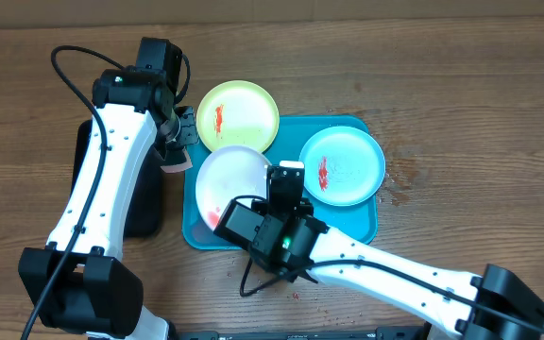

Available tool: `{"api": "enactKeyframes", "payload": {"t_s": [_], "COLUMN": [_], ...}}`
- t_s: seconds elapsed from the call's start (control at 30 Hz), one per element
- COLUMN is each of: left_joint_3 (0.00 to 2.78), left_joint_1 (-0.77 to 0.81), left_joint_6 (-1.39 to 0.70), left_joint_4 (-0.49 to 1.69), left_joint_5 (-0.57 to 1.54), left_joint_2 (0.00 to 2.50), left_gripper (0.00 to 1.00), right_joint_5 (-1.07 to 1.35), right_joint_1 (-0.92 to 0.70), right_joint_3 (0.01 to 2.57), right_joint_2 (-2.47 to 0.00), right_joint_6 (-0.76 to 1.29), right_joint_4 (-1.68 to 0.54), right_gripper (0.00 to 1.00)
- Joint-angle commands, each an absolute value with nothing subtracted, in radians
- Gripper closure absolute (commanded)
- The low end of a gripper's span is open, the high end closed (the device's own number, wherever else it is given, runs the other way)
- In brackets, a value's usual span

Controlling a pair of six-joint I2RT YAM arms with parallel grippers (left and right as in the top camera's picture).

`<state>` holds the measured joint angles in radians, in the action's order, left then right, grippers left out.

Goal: Clean dirty plates on tray and stack at the side

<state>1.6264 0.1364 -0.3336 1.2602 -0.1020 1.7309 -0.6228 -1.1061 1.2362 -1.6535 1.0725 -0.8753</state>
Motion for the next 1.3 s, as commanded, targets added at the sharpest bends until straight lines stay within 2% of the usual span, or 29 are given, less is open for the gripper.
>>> {"api": "enactKeyframes", "payload": {"t_s": [0.0, 0.13, 0.17, 0.27, 0.33, 0.43, 0.6, 0.83, 1.13, 1.17, 1.27], "left_joint_3": [1.645, 1.645, 1.645, 1.646, 1.645, 1.645, 1.645, 1.645, 1.645, 1.645, 1.645], "left_joint_1": [0.130, 0.130, 0.130, 0.130, 0.130, 0.130, 0.130, 0.131, 0.131, 0.131, 0.131], "left_joint_6": [-0.318, -0.318, -0.318, -0.318, -0.318, -0.318, -0.318, -0.318, -0.318, -0.318, -0.318], "left_joint_4": [1.256, 1.256, 1.256, 1.255, 1.253, 1.251, 1.259, 1.264, 1.272, 1.272, 1.276], "left_joint_5": [-0.107, -0.107, -0.107, -0.107, -0.108, -0.107, -0.094, -0.077, -0.077, -0.077, -0.076], "left_joint_2": [1.728, 1.728, 1.728, 1.728, 1.728, 1.728, 1.728, 1.728, 1.728, 1.728, 1.728], "left_gripper": [0.96, 0.96, 0.96, 0.96, 0.96, 0.96, 0.96, 0.96, 0.96, 0.96, 0.96], "right_joint_5": [-0.409, -0.286, -0.273, -0.216, -0.176, -0.058, 0.217, 0.249, 0.225, 0.226, 0.226], "right_joint_1": [-1.079, -1.036, -1.030, -1.007, -0.987, -0.930, -0.774, -0.717, -0.717, -0.717, -0.717], "right_joint_3": [1.247, 1.247, 1.247, 1.247, 1.247, 1.247, 1.247, 1.247, 1.246, 1.247, 1.247], "right_joint_2": [-1.723, -1.764, -1.764, -1.764, -1.764, -1.764, -1.798, -1.842, -1.938, -1.938, -1.938], "right_joint_6": [1.187, 1.178, 1.173, 1.073, 0.965, 0.780, 0.459, 0.374, 0.396, 0.397, 0.441], "right_joint_4": [-0.857, -0.838, -0.839, -0.838, -0.829, -0.803, -0.707, -0.693, -0.643, -0.641, -0.640], "right_gripper": [0.96, 0.96, 0.93, 0.68, 0.56, 0.50, 0.51, 0.56, 0.57, 0.59, 0.85]}}
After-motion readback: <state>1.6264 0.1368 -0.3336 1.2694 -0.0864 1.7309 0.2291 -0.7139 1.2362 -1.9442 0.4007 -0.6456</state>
